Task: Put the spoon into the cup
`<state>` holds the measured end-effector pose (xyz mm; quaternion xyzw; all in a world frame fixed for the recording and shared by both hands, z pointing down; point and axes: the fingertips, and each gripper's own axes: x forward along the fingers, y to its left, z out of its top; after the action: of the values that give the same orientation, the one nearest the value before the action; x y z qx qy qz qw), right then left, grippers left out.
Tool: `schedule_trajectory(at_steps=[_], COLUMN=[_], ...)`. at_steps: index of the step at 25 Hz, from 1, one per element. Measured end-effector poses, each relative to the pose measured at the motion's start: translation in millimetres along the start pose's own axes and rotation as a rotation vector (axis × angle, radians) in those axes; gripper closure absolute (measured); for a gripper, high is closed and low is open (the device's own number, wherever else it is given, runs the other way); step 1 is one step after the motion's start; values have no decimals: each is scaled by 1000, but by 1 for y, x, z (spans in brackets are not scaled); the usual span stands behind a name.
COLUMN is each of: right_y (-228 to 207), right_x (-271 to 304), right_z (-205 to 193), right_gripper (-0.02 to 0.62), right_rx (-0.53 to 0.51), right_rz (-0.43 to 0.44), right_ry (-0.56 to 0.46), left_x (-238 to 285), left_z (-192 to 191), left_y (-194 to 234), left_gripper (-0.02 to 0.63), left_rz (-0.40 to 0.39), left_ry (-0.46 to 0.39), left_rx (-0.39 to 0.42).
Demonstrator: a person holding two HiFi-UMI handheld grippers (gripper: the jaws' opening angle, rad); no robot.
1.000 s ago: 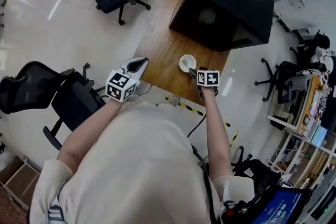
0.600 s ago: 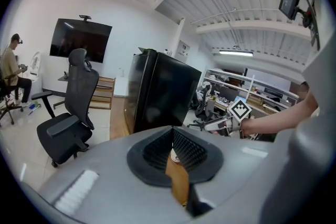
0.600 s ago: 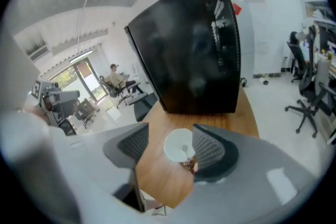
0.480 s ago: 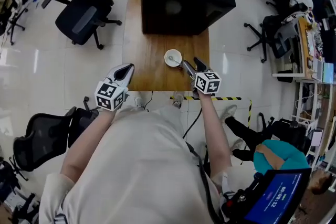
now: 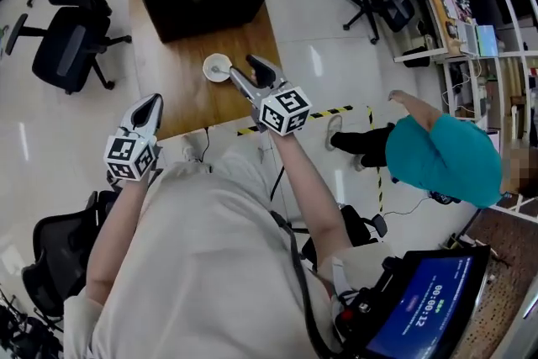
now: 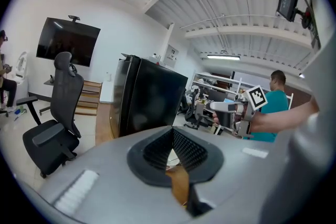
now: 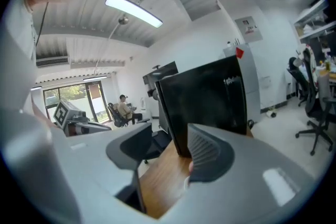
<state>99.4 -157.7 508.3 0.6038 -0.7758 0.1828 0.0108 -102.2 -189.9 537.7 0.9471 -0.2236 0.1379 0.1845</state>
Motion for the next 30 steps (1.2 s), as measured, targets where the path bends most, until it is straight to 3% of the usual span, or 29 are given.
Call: schedule_trajectory(at_steps=[9,17,24,30], right_y=[-15,-57,-77,-75], right_x=[-71,-168,-251,-300], right_z=[6,-9,-27,-56], right_gripper=[391,402,413,419], right_rx=[-8,-33,-33,12], right_rz=[39,36,28,55], right_ry=[-77,-81,-87,-97], left_x=[6,18,5,-32], left_z=[-7,-36,-53,-88], left_y=[-44,-122,-191,-231], left_gripper=[603,603,603,603], left_rz=[101,161,183,255], left_ry=[-33,-68,-87,-71], left_rx=[-25,-68,-47,-60])
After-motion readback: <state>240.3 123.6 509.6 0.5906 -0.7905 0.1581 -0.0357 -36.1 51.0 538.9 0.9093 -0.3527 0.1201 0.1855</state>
